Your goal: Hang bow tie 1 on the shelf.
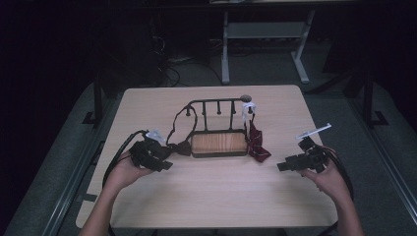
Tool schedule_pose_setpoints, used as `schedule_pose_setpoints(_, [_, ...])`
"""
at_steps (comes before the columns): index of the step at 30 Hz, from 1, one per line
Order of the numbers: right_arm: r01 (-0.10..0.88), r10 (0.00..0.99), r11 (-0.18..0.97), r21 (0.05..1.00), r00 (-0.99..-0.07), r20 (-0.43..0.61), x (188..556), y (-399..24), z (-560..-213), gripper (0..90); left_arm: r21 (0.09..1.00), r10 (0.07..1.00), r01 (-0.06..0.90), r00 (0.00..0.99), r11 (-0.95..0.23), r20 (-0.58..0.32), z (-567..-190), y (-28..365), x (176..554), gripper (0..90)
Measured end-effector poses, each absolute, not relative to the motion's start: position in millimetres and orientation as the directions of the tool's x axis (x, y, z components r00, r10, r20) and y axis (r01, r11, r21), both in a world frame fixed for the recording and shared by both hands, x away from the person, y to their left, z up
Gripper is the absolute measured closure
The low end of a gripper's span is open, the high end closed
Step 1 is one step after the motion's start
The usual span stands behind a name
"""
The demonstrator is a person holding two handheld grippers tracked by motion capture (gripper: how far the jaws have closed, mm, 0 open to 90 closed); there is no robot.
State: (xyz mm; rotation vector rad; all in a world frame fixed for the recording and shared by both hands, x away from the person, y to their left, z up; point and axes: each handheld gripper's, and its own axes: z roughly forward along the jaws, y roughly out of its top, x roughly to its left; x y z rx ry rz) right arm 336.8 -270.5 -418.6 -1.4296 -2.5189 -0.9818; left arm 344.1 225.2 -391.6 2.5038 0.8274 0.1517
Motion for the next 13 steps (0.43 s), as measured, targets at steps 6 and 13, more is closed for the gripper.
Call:
schedule_pose_setpoints(6, [0.799, 0.742, 0.355, 0.486, -0.557, 0.373, 336.7, -270.5, -419.3, 42.0, 0.497, 0.59, 0.534, 0.805, -0.684, -0.054, -398.6, 226.0, 338.8, 43.8])
schedule_pose_setpoints(13, [0.797, 0.743, 0.36, 0.485, -0.559, 0.368, 336.7, -270.3, -421.0, 42.0, 0.522, 0.591, 0.529, 0.805, -0.669, -0.058, -410.4, 227.0, 329.3, 41.2])
